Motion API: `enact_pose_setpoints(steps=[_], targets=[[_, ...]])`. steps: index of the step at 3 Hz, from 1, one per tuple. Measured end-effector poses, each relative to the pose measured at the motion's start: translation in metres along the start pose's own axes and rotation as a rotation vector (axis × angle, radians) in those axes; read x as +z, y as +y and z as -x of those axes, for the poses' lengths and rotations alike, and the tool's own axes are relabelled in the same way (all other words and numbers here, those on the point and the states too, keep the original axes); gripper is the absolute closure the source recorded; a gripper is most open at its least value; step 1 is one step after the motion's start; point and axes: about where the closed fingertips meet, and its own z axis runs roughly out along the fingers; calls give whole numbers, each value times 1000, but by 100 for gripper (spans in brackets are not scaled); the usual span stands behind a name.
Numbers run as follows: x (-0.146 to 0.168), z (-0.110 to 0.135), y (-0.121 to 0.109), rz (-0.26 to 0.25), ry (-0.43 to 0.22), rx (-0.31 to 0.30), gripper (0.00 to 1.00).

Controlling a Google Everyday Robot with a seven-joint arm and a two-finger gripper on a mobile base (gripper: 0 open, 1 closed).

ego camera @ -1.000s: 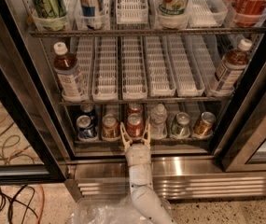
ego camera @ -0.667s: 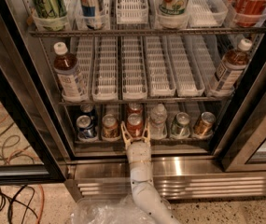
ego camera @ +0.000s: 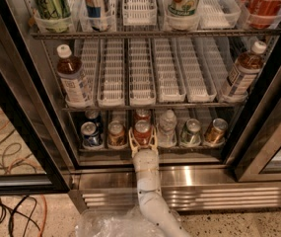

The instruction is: Pick coke can from bottom shelf of fridge

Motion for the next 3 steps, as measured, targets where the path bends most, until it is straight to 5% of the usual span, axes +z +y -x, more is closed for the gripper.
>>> enact_pose_setpoints(steps=[2, 3], targets=[[0, 0, 0, 0, 0, 0, 97], [0, 0, 0, -1, -1, 1, 100]])
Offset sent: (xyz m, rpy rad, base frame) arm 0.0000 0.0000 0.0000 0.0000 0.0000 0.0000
